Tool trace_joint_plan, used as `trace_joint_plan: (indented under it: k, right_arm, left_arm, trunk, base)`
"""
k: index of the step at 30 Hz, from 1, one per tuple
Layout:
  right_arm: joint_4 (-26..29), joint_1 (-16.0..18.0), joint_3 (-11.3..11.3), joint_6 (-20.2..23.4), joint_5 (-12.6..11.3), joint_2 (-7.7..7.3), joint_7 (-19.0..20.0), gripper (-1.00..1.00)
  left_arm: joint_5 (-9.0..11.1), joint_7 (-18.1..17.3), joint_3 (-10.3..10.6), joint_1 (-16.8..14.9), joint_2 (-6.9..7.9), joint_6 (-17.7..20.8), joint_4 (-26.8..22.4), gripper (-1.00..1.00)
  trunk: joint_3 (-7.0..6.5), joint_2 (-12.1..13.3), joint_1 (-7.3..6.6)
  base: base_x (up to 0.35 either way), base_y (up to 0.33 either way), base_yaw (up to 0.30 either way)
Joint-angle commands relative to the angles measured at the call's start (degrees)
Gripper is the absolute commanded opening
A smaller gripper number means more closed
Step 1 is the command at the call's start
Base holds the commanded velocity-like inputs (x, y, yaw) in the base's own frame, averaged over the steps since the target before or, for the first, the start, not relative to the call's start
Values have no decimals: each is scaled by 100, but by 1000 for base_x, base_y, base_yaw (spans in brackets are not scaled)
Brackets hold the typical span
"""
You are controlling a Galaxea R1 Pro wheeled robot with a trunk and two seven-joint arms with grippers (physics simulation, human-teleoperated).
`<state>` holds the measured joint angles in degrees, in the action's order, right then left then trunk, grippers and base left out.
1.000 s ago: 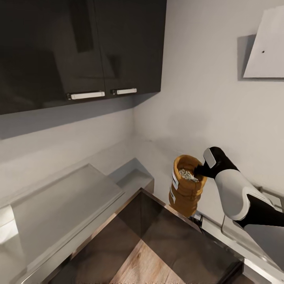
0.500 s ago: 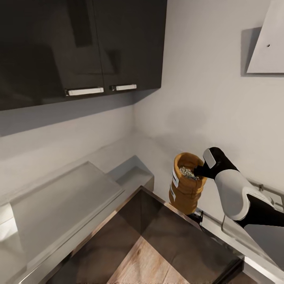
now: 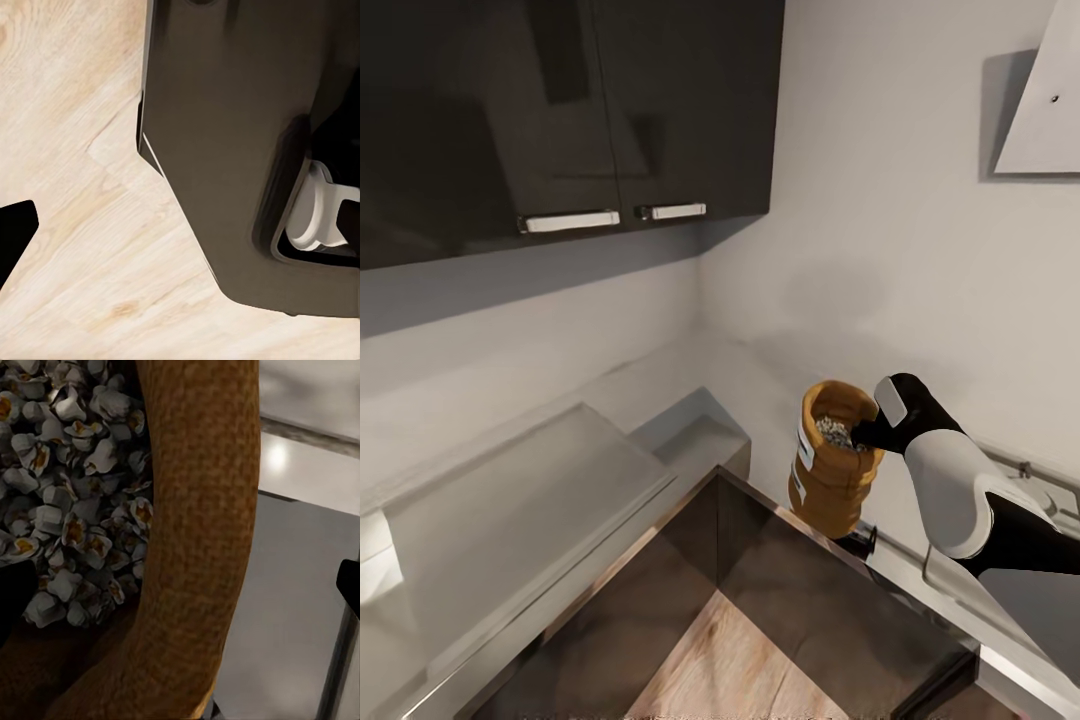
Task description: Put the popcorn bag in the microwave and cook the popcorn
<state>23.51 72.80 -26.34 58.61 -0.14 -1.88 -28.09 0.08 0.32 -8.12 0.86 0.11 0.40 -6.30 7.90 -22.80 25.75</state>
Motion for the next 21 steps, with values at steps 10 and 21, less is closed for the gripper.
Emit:
trace_joint_plan:
  k: [10,21]
  right_arm:
    - [4,6,-29,14,-3,4,-21,100]
    - [-33,6,-29,15,-3,4,-21,-100]
  left_arm:
    - [1,3,-27,2,-2,4,-12,100]
    - [1,3,-25,2,-2,4,-12,100]
  trunk:
    - [98,-12,3]
    - [106,-12,3]
  base:
    - [0,0,0]
    - [0,0,0]
